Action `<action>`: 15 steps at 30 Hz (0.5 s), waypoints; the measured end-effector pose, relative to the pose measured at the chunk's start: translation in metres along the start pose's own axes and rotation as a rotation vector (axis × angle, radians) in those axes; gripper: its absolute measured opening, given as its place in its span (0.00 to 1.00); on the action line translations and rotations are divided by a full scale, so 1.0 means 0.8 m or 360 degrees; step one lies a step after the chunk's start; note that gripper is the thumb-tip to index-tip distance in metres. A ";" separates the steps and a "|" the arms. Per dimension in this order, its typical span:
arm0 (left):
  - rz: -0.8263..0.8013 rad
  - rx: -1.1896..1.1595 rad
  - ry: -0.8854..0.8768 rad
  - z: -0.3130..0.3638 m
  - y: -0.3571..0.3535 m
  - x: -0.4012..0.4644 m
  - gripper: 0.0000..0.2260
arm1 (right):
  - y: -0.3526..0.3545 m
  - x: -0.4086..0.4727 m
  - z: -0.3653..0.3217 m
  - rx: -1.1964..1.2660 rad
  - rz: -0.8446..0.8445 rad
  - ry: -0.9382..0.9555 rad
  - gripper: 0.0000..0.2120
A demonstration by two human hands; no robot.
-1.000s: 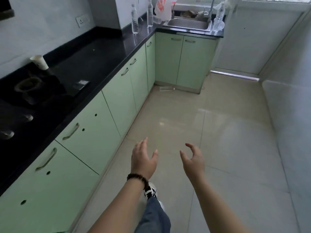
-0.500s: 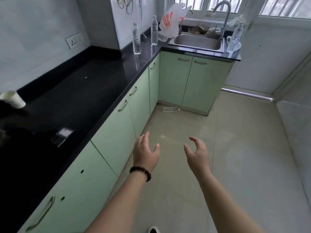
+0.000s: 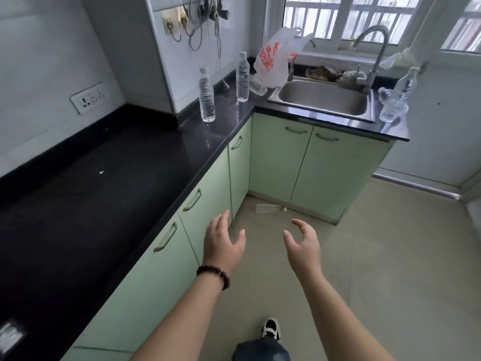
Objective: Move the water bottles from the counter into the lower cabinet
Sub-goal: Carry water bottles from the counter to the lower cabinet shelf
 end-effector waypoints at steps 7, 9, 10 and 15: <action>0.0086 0.0052 0.0057 0.025 -0.023 0.201 0.28 | -0.019 0.191 -0.087 0.0005 -0.0079 0.0038 0.17; 0.0132 0.0058 0.0092 0.021 -0.023 0.241 0.28 | -0.027 0.230 -0.107 -0.0010 -0.0083 0.0053 0.17; 0.0157 0.0053 0.0121 0.017 -0.022 0.261 0.28 | -0.034 0.248 -0.116 -0.0014 -0.0095 0.0050 0.17; 0.0286 -0.0014 0.0204 -0.021 -0.019 0.368 0.29 | -0.085 0.333 -0.149 -0.0044 -0.0172 0.0047 0.17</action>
Point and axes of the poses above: each hand's wrist, its own x-axis towards the middle knuckle, its own y-axis out of the back of the hand, z = x × y, the point moved 4 cm from there along x, towards the middle knuckle, and after that the axes turned 13 degrees about -y, right-handed, at the moved point
